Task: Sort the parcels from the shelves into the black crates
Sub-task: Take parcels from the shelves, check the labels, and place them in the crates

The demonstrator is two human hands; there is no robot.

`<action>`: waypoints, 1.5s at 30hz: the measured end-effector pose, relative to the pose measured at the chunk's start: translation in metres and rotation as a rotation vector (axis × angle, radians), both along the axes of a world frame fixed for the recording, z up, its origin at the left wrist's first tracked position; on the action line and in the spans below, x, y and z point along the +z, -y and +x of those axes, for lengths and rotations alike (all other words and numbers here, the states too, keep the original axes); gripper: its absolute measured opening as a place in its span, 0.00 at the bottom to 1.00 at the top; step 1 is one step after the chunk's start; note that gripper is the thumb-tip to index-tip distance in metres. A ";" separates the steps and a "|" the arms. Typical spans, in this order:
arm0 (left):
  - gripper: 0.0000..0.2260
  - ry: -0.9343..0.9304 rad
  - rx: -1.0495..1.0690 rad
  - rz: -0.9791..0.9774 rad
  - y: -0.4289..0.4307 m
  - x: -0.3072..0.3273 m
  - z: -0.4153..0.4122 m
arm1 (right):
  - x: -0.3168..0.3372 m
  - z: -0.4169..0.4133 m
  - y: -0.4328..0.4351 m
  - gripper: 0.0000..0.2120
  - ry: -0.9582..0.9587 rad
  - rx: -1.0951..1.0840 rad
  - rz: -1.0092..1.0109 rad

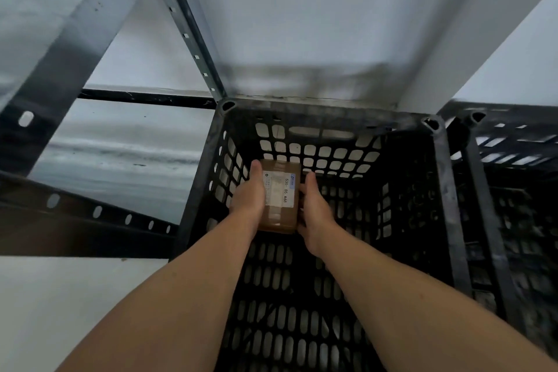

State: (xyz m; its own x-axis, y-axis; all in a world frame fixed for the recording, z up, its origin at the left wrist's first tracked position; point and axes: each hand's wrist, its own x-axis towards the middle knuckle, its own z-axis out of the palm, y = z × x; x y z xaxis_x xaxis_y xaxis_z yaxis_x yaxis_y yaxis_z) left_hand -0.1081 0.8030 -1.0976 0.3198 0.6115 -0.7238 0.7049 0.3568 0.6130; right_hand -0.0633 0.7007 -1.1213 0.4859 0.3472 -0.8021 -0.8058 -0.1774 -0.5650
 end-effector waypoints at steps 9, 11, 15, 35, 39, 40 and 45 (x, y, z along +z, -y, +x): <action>0.37 -0.141 -0.233 0.120 -0.004 -0.023 0.009 | -0.022 -0.002 -0.001 0.23 0.019 0.015 0.014; 0.37 -0.155 -0.262 0.145 -0.004 -0.026 0.013 | -0.024 -0.003 -0.004 0.24 0.037 0.018 0.017; 0.38 -0.199 -0.262 0.242 0.002 -0.031 0.012 | -0.026 -0.005 -0.004 0.23 0.015 0.017 0.012; 0.32 -0.102 -0.188 0.133 0.003 0.050 0.009 | 0.073 0.015 0.004 0.27 0.125 0.234 -0.032; 0.31 -0.042 -0.218 0.173 0.020 0.143 0.002 | 0.162 0.014 0.019 0.30 0.228 0.320 -0.083; 0.29 -0.033 -0.271 0.214 0.023 0.171 0.002 | 0.188 0.015 0.022 0.30 0.295 0.348 -0.108; 0.25 -0.144 -0.692 0.552 0.036 0.311 -0.003 | 0.328 0.016 0.047 0.30 0.685 0.584 -0.343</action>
State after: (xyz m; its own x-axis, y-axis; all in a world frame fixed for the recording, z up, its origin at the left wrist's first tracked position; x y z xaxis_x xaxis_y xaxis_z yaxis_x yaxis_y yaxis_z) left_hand -0.1112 0.7666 -0.7868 0.6750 0.5884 -0.4451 0.7361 -0.4960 0.4606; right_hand -0.0474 0.6538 -0.7935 0.7113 0.4823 -0.5113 -0.0521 -0.6892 -0.7227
